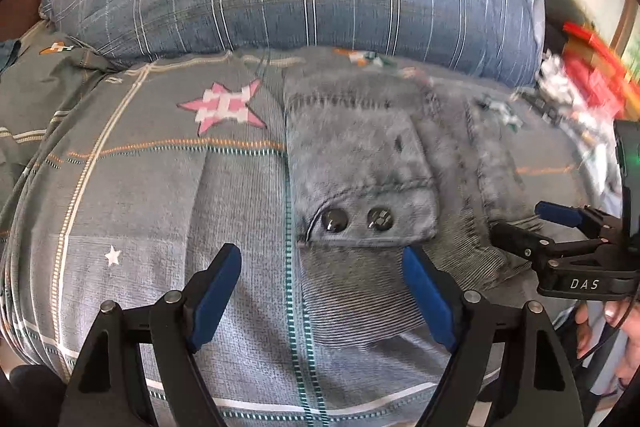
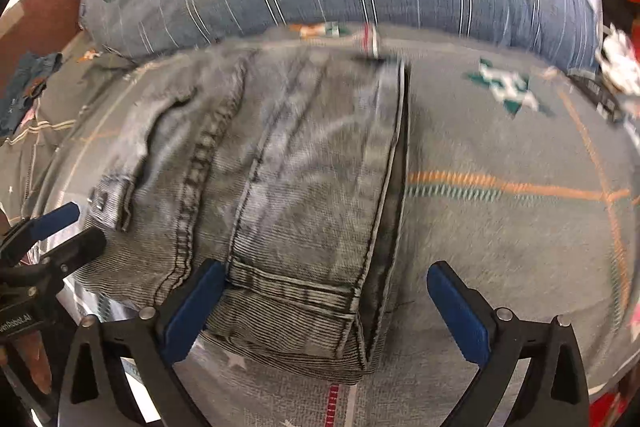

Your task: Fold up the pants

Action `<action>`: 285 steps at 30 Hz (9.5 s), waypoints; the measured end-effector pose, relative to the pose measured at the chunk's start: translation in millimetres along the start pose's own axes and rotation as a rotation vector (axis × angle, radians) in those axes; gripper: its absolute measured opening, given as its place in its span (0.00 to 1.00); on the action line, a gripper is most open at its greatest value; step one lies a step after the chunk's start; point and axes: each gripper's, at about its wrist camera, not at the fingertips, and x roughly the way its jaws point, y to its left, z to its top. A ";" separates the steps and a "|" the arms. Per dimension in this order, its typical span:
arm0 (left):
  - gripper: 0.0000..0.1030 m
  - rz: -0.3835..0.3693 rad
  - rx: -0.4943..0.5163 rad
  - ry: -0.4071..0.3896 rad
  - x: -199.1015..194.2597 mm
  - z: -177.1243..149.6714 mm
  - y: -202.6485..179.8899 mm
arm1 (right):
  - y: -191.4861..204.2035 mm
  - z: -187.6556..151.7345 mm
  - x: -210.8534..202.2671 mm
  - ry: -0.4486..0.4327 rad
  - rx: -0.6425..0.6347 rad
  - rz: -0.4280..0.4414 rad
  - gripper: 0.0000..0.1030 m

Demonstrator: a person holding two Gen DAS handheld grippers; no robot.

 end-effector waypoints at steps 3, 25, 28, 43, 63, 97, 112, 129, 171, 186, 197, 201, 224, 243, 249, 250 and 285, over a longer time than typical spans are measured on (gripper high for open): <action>0.81 0.007 0.024 -0.023 -1.8 -2.9 -3.6 | -3.3 23.0 -20.5 -0.058 0.014 0.027 0.99; 0.82 -0.058 0.031 0.033 27.9 -12.8 -1.8 | 34.1 113.1 44.5 0.054 0.101 0.379 0.91; 0.82 -0.071 0.023 0.033 29.0 -13.2 -0.7 | 30.0 101.9 81.8 0.183 0.078 0.306 0.90; 0.82 -0.108 -0.062 -0.006 17.2 -11.4 28.7 | 92.0 159.3 55.8 0.115 -0.126 0.192 0.91; 0.82 -0.158 -0.091 0.004 31.9 -11.2 30.8 | 159.7 181.0 152.9 0.307 -0.408 0.010 0.17; 0.78 -0.229 -0.188 0.150 16.1 -14.3 35.4 | -4.3 -26.8 11.6 0.124 0.130 0.208 0.52; 0.78 -0.122 -0.009 -0.008 -28.1 -5.5 2.5 | -65.5 -70.1 -40.4 -0.024 0.533 0.506 0.53; 0.79 -0.051 0.016 0.098 33.1 -8.2 -13.9 | -72.9 -73.7 -15.2 0.012 0.681 0.461 0.60; 0.85 0.047 0.128 0.082 28.9 -8.7 -27.5 | -33.4 -59.4 -7.3 0.020 0.177 0.127 0.11; 0.86 0.026 0.086 0.090 34.4 -9.0 -23.9 | -20.7 -6.2 -45.5 -0.062 0.188 0.239 0.14; 0.86 0.017 0.085 0.085 33.1 -11.7 -24.1 | -22.6 -12.4 -11.4 0.049 0.191 0.215 0.16; 0.86 0.013 0.081 0.082 32.2 -13.4 -23.7 | -20.8 33.6 -21.1 -0.018 0.170 0.239 0.22; 0.85 -0.157 -0.158 0.022 12.7 24.7 40.4 | -91.3 -19.0 1.2 0.055 0.431 0.379 0.51; 0.85 -0.325 -0.283 0.185 72.1 43.6 31.0 | -90.6 -1.3 37.2 0.112 0.451 0.425 0.58; 0.73 -0.330 -0.256 0.213 79.8 50.9 19.3 | -75.9 6.0 37.4 0.120 0.357 0.366 0.41; 0.72 -0.328 -0.262 0.213 79.9 51.7 19.9 | -75.2 6.6 38.3 0.123 0.355 0.357 0.41; 0.22 -0.232 -0.048 -0.083 -39.9 131.8 28.5 | -11.2 86.2 -66.8 -0.123 0.140 0.382 0.14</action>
